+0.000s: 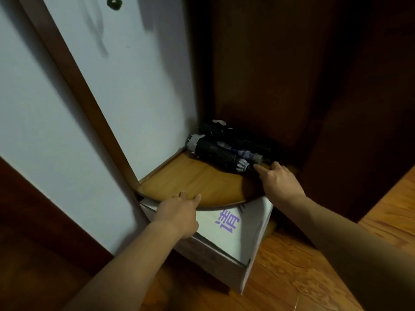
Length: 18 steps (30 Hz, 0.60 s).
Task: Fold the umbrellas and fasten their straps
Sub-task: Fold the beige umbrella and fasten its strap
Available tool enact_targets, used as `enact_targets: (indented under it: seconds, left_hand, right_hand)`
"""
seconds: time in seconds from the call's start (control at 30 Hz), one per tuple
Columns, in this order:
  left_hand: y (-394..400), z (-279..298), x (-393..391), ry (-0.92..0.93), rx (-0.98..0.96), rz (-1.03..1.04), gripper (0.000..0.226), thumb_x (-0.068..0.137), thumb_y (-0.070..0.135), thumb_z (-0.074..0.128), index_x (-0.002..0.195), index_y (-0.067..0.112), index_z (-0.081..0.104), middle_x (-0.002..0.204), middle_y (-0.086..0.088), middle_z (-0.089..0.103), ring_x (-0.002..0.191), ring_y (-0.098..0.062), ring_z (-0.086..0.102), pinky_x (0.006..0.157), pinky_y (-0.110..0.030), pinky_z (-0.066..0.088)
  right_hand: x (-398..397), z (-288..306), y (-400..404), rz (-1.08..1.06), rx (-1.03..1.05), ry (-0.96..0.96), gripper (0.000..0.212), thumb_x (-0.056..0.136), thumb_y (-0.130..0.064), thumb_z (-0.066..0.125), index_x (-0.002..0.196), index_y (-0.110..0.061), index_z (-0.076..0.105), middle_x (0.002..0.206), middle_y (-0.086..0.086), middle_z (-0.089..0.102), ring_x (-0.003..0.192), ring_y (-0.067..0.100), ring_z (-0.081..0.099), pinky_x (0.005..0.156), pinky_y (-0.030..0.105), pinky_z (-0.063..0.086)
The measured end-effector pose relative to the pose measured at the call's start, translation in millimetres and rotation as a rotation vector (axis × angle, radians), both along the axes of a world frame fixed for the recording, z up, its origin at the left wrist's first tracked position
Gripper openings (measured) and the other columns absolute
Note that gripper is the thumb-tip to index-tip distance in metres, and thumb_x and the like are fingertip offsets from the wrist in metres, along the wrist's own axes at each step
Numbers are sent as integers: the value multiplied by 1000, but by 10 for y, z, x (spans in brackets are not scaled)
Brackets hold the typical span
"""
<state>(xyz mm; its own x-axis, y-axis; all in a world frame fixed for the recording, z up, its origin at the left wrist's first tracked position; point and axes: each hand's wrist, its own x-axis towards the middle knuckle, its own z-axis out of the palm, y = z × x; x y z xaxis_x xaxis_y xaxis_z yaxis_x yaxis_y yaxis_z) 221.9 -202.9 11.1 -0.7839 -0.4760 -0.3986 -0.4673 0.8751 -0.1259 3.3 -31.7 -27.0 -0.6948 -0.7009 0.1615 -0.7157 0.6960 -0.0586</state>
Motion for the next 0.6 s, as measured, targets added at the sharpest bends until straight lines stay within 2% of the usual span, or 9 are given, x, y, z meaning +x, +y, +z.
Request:
enact_targets:
  seconds: [0.1, 0.23, 0.3, 0.33, 0.4, 0.47, 0.5, 0.53, 0.6]
  left_hand:
    - [1, 23, -11, -17, 51, 21, 78, 94, 24, 44, 163, 35, 8, 168, -15, 12, 148, -35, 29, 112, -45, 40]
    - [63, 116, -34, -78, 92, 78, 76, 95, 27, 44, 163, 30, 9, 167, -13, 18, 149, -33, 28, 116, -46, 36]
    - [263, 210, -109, -99, 72, 99, 63, 94, 24, 46, 156, 21, 34, 155, -11, 44, 135, -31, 49, 107, -43, 45]
    - [450, 253, -179, -46, 68, 96, 50, 92, 24, 46, 141, 18, 52, 142, -10, 57, 121, -30, 59, 101, -42, 50]
    - [1031, 344, -376, 170, 122, 39, 35, 91, 27, 46, 119, 19, 64, 124, -9, 68, 104, -29, 66, 88, -40, 54]
    - [1888, 459, -582, 392, 277, -90, 34, 98, 30, 47, 126, 25, 64, 127, -7, 67, 107, -31, 64, 85, -38, 53]
    - [2375, 547, -643, 466, 382, -155, 33, 100, 32, 48, 129, 28, 65, 129, -4, 67, 110, -28, 64, 89, -38, 53]
    - [2880, 640, -683, 501, 497, -212, 31, 101, 34, 50, 127, 30, 66, 127, 1, 68, 109, -24, 64, 92, -36, 53]
    - [3852, 810, -685, 469, 695, -297, 23, 103, 35, 54, 119, 32, 69, 115, 4, 70, 98, -17, 66, 86, -29, 52]
  right_hand:
    - [-39, 114, -54, -36, 44, -59, 60, 102, -9, 41, 158, -28, 33, 123, 17, 54, 103, 39, 60, 84, 41, 50]
    - [73, 364, 85, -32, 68, -61, 53, 107, -25, 38, 159, -29, 26, 121, 13, 58, 103, 38, 62, 81, 42, 50]
    - [167, 564, 403, -40, 68, -114, 50, 105, -24, 40, 155, -26, 34, 123, 12, 59, 107, 36, 61, 82, 41, 49]
    - [207, 668, 636, -49, 61, -145, 47, 104, -23, 42, 151, -24, 40, 124, 11, 60, 110, 35, 61, 83, 40, 49]
    - [308, 865, 1272, -79, 25, -191, 41, 103, -25, 44, 143, -21, 49, 129, 12, 60, 117, 36, 60, 89, 39, 48]
    - [478, 981, 2111, -140, 10, -248, 38, 103, -31, 47, 139, -20, 54, 131, 12, 62, 120, 38, 60, 93, 40, 49]
    - [578, 999, 2578, -189, 17, -296, 38, 103, -33, 48, 138, -21, 56, 130, 12, 64, 119, 37, 60, 93, 40, 51]
    - [700, 1011, 3087, -253, 16, -342, 38, 102, -34, 50, 138, -21, 58, 129, 11, 66, 118, 36, 62, 93, 40, 53]
    - [1000, 1025, 4150, -438, -41, -421, 36, 100, -34, 55, 134, -22, 62, 126, 10, 70, 114, 32, 64, 92, 37, 53]
